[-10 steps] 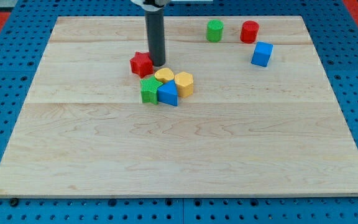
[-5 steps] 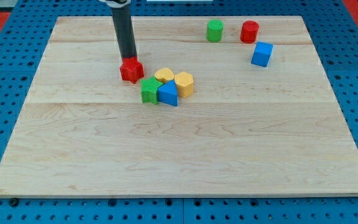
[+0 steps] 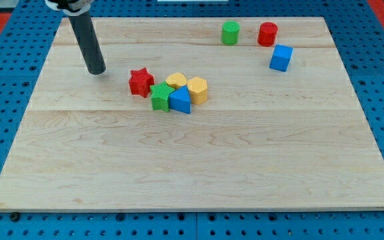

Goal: Move the red star closer to the green star

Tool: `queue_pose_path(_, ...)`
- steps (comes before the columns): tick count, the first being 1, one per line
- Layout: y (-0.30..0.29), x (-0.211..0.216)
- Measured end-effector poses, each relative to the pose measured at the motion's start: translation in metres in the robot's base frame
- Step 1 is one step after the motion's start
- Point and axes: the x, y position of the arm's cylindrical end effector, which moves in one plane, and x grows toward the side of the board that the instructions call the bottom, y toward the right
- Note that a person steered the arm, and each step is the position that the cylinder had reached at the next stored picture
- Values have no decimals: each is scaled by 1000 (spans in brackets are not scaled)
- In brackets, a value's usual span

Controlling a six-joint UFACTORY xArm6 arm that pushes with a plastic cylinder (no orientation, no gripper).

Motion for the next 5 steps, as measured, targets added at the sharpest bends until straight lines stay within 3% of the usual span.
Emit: queue_pose_path(5, 50, 13)
